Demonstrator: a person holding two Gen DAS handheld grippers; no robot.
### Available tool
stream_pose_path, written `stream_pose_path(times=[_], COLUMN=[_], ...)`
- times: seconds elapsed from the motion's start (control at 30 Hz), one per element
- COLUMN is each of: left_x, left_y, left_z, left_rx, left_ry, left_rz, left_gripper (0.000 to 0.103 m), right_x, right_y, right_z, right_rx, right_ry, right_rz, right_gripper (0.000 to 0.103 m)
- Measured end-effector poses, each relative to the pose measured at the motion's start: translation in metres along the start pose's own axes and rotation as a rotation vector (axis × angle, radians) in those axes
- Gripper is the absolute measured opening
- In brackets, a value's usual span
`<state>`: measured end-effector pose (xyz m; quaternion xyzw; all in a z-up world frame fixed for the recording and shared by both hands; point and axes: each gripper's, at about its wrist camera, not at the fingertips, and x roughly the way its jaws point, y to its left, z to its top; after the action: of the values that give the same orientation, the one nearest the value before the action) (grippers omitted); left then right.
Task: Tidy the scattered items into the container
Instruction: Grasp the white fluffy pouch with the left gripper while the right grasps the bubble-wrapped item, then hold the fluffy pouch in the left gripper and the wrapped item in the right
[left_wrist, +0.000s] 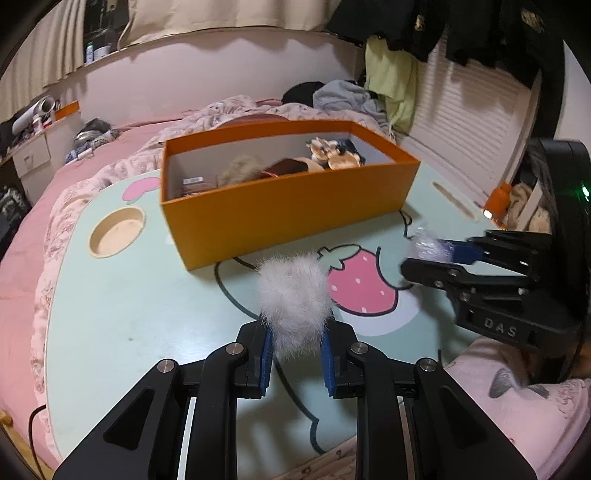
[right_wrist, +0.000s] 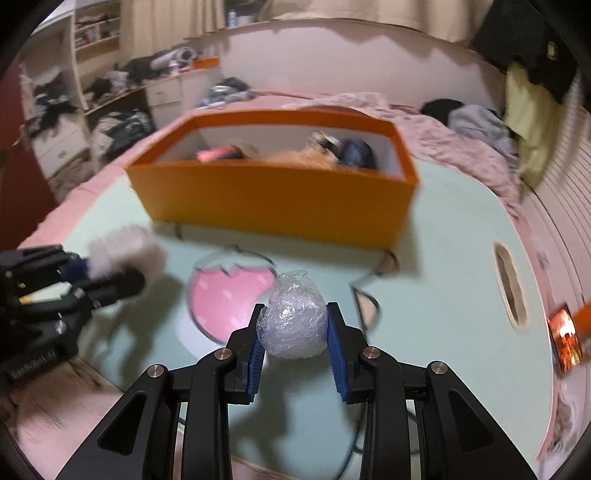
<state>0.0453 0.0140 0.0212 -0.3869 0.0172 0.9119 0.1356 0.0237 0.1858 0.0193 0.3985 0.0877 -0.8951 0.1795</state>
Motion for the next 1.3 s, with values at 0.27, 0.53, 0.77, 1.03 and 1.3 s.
stream_pose_path(times=[0.27, 0.53, 0.77, 1.03, 1.3], left_x=[0.015, 0.014, 0.014, 0.014, 0.015], left_y=[-0.007, -0.005, -0.004, -0.004, -0.004], left_z=[-0.008, -0.009, -0.009, -0.009, -0.009], left_rx=[0.018, 0.009, 0.005, 0.005, 0.004], left_ry=[0.015, 0.014, 0.015, 0.015, 0.015], left_rz=[0.034, 0.024, 0.021, 0.021, 0.022], left_gripper=[0.024, 0.024, 0.025, 0.025, 0.025], right_x=[0.005, 0.0, 0.0, -0.001, -0.001], right_y=[-0.01, -0.014, -0.014, -0.015, -0.017], right_z=[-0.002, -0.008, -0.008, -0.009, -0.01], right_rx=[0.044, 0.051, 0.051, 0.051, 0.047], right_ry=[-0.019, -0.021, -0.021, -0.021, -0.02], right_rz=[0.009, 0.015, 0.015, 0.015, 0.012], right_gripper=[0.03, 0.03, 0.031, 0.031, 0.031])
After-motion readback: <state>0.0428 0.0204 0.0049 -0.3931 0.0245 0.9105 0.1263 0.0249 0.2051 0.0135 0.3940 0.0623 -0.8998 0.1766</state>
